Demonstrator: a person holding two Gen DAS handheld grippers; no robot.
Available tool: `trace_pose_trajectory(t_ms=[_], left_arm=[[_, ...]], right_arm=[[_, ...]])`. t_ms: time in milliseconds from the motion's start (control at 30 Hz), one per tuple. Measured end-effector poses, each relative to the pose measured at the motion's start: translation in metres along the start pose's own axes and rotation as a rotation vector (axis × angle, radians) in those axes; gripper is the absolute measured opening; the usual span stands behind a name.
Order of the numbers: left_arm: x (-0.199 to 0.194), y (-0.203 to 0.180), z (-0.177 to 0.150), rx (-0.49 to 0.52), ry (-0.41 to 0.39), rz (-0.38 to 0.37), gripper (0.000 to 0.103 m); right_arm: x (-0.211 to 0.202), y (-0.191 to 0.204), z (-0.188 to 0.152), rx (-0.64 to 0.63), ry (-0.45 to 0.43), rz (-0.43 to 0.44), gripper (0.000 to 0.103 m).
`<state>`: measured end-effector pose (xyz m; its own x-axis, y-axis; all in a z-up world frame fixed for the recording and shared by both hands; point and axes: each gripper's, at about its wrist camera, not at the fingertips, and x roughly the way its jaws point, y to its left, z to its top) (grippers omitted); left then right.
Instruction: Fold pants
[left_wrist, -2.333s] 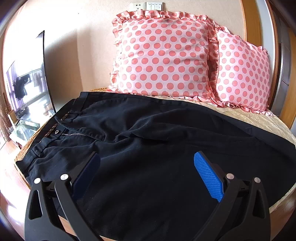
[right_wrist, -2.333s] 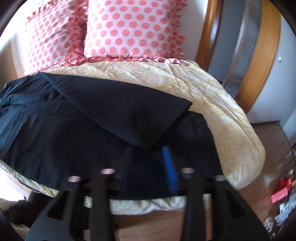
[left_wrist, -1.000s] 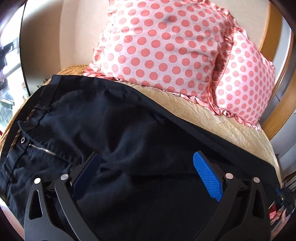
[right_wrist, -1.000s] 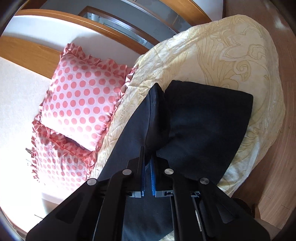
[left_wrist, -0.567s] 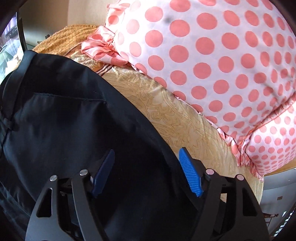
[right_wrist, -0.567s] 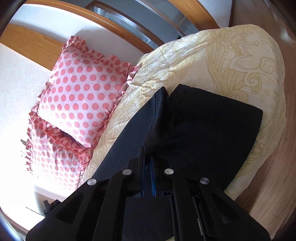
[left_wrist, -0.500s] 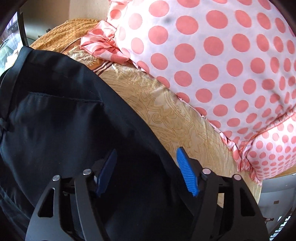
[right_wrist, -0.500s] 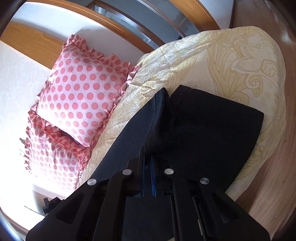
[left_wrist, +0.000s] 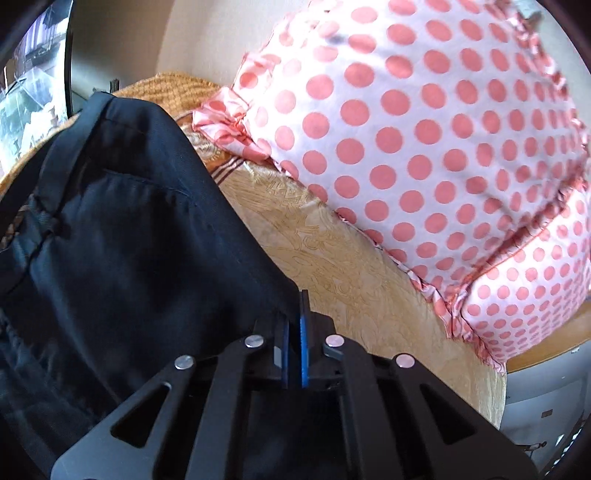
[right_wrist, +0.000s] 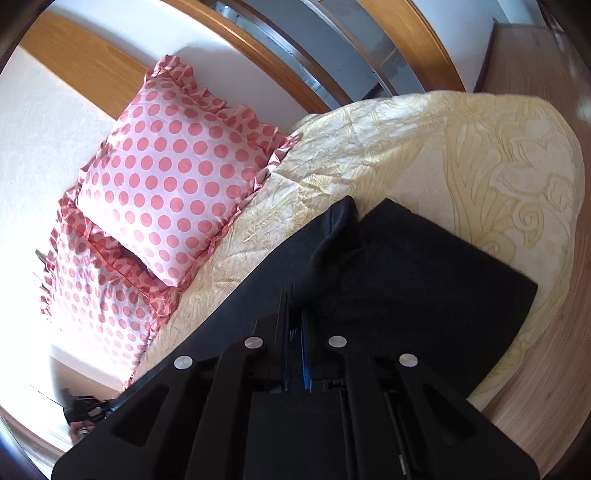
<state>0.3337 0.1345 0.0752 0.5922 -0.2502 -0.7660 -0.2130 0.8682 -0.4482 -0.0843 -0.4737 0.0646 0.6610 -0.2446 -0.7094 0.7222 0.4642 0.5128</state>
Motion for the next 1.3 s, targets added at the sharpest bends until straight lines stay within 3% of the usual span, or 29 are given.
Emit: trace_pose_trajectory(t_ms=[133,300,400,533,700,800,833,900,933,967,1033,1133,1167,1233,1300], left_arm=[[-0.072,0.016,-0.055,0.083,-0.121,-0.039,0.004],[-0.133,0.047,-0.121,0.099,-0.201,-0.092,0.004],[-0.156,0.054,-0.152,0.115,-0.234,-0.072,0.004],[-0.174,0.065,-0.197,0.150,-0.272,-0.021,0.005],[-0.152,0.102,-0.234,0.096,-0.171,0.003,0.006],[-0.138,0.110,-0.249,0.123,-0.167,0.036,0.007],[-0.139,0.108,-0.252,0.138,-0.181,0.043,0.010],[-0.146,0.104,-0.256,0.175,-0.213,0.046,0.030],[-0.151,0.101,-0.256,0.191,-0.232,0.044,0.059],[-0.159,0.098,-0.257,0.206,-0.274,0.058,0.080],[-0.178,0.100,-0.259,0.225,-0.365,0.075,0.088],[-0.207,0.111,-0.253,0.216,-0.479,0.127,0.101],[-0.216,0.117,-0.249,0.211,-0.509,0.158,0.101],[-0.227,0.135,-0.235,0.175,-0.519,0.203,0.101],[-0.229,0.162,-0.213,0.097,-0.477,0.169,0.101]], right_arm=[[-0.005,0.006,0.008,-0.087,-0.004,-0.049,0.005],[-0.022,0.003,0.015,-0.112,-0.037,-0.042,0.005],[-0.038,0.004,0.023,-0.121,-0.077,-0.028,0.005],[-0.052,-0.006,0.022,-0.118,-0.091,-0.050,0.005],[-0.042,-0.032,0.006,-0.088,-0.026,-0.122,0.005],[-0.036,-0.044,-0.004,-0.084,0.014,-0.179,0.006],[-0.037,-0.047,-0.007,-0.072,0.027,-0.189,0.008],[-0.041,-0.053,-0.010,-0.040,0.040,-0.179,0.013],[-0.047,-0.054,-0.012,-0.036,0.036,-0.180,0.019],[-0.051,-0.053,-0.013,-0.040,0.025,-0.191,0.037],[-0.064,-0.049,-0.017,-0.058,-0.027,-0.210,0.066],[-0.080,-0.030,-0.020,-0.140,-0.127,-0.258,0.068],[-0.084,-0.023,-0.021,-0.166,-0.154,-0.252,0.068],[-0.087,-0.003,-0.023,-0.228,-0.186,-0.203,0.068],[-0.084,0.019,-0.029,-0.296,-0.186,-0.162,0.068]])
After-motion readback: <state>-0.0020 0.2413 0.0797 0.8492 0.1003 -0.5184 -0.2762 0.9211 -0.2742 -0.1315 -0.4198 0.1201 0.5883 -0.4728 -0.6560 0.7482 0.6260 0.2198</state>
